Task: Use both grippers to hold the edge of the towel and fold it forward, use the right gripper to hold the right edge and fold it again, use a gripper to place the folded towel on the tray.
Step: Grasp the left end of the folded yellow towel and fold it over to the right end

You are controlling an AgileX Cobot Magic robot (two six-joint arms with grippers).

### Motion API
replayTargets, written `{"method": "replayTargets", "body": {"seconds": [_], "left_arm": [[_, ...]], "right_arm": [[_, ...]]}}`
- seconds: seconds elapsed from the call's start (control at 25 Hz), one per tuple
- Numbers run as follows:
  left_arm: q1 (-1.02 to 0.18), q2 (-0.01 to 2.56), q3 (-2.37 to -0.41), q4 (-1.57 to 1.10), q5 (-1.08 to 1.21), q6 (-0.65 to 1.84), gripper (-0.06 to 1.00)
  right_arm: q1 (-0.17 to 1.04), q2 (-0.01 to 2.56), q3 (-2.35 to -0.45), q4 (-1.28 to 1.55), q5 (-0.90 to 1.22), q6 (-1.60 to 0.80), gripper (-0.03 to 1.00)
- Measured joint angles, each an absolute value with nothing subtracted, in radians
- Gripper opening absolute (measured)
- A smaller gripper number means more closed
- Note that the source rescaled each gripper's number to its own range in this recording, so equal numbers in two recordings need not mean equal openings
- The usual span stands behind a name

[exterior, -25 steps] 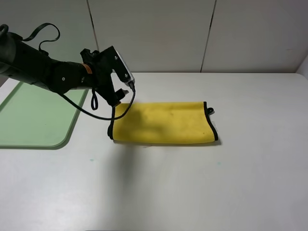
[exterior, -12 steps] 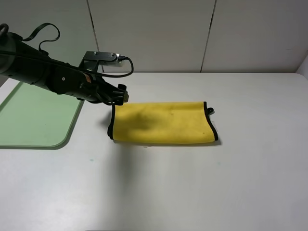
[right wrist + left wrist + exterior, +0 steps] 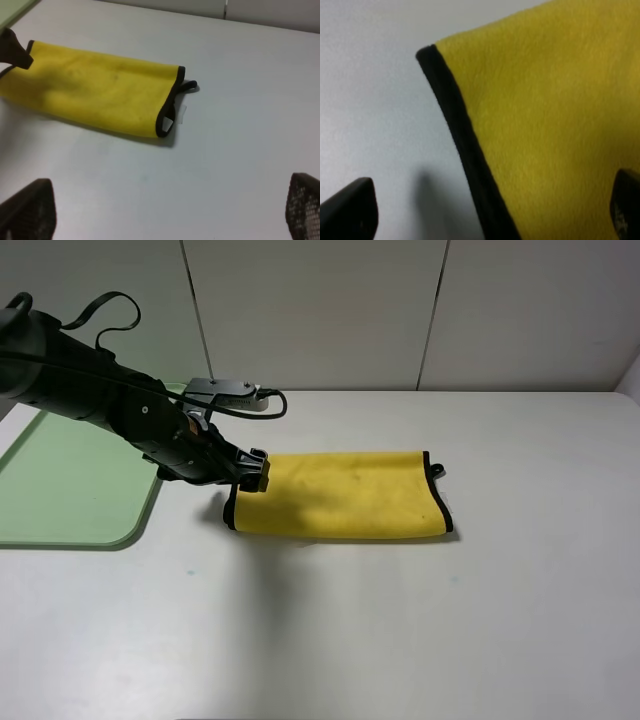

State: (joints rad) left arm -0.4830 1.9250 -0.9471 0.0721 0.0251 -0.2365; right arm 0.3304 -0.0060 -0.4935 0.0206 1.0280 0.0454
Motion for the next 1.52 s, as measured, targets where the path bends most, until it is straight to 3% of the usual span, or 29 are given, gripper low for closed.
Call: {"method": "replayTargets", "body": {"seconds": [1.04, 1.36, 1.52], "left_arm": [[-0.493, 2.065, -1.032, 0.089, 0.067, -0.215, 0.88], [-0.500, 2.078, -1.037, 0.100, 0.031, -0.200, 0.77], [-0.511, 2.085, -1.037, 0.097, 0.000, -0.200, 0.63]], "right_arm": [[0.330, -0.006, -0.493, 0.021, 1.028, 0.045, 1.00], [0.330, -0.006, -0.493, 0.021, 1.028, 0.043, 1.00], [0.330, -0.006, -0.493, 0.021, 1.028, 0.043, 1.00]]}}
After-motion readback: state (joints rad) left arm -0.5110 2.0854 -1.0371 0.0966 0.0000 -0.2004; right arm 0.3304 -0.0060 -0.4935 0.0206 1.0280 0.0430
